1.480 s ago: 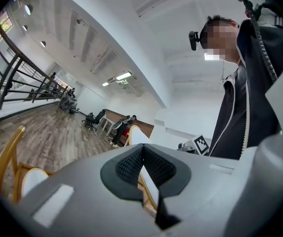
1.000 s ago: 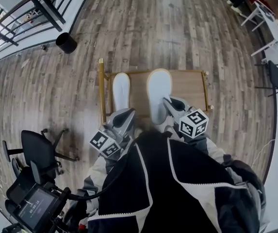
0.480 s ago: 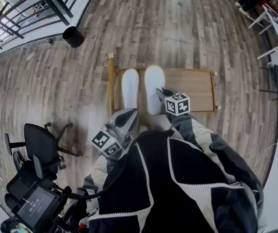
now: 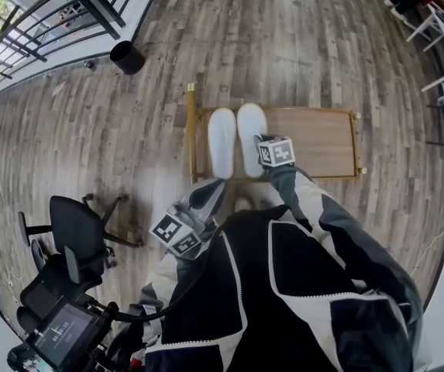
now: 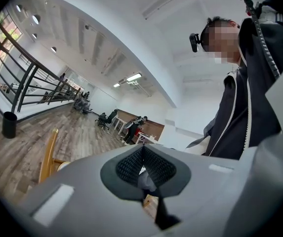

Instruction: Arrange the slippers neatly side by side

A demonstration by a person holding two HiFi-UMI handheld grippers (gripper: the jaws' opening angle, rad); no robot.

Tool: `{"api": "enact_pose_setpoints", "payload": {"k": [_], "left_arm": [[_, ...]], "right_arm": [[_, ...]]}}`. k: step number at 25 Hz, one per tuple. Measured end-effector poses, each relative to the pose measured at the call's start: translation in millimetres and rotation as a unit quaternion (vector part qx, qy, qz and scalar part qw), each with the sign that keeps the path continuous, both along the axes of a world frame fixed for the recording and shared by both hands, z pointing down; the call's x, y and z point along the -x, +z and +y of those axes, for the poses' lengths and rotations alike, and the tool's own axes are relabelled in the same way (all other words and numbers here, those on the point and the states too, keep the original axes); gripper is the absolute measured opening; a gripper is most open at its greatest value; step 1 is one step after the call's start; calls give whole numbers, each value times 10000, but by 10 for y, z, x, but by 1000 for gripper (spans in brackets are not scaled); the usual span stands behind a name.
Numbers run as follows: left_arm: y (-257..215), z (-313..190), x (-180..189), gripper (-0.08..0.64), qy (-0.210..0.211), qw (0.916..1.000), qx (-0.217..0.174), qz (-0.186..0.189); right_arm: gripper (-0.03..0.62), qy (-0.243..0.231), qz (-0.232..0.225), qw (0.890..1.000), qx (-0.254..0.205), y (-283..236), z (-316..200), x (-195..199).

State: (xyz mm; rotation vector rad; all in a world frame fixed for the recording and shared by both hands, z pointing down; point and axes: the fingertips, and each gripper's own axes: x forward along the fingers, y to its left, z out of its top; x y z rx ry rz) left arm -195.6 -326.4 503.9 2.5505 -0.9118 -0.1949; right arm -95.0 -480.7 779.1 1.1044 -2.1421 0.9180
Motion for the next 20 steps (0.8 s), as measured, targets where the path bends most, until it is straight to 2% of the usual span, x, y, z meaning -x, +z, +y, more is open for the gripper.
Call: {"api": "enact_pose_setpoints", "payload": {"k": [5, 11, 12, 13, 16, 17, 20], "left_arm": [[4, -75, 149, 20, -44, 10000, 37, -19], [25, -9, 188, 20, -114, 9999, 98, -60], [23, -14, 177, 20, -107, 9999, 97, -55], [23, -26, 166, 19, -95, 9999, 94, -52], [26, -55, 163, 20, -69, 9999, 77, -44], [27, -55, 165, 20, -60, 9999, 71, -42], [17, -50, 140, 20, -11, 10000, 52, -29]], "right_arm": [[25, 43, 486, 9987, 178, 215, -105, -11], [26, -110, 562, 9978, 341, 281, -70, 61], [43, -168, 561, 9976, 356, 282, -64, 73], [102, -213, 564, 9975, 372, 286, -65, 78], [188, -239, 544, 9975, 389, 287, -77, 94], [206, -248, 531, 9975, 390, 282, -69, 98], [207, -238, 470, 9980, 358, 233, -48, 72]]}}
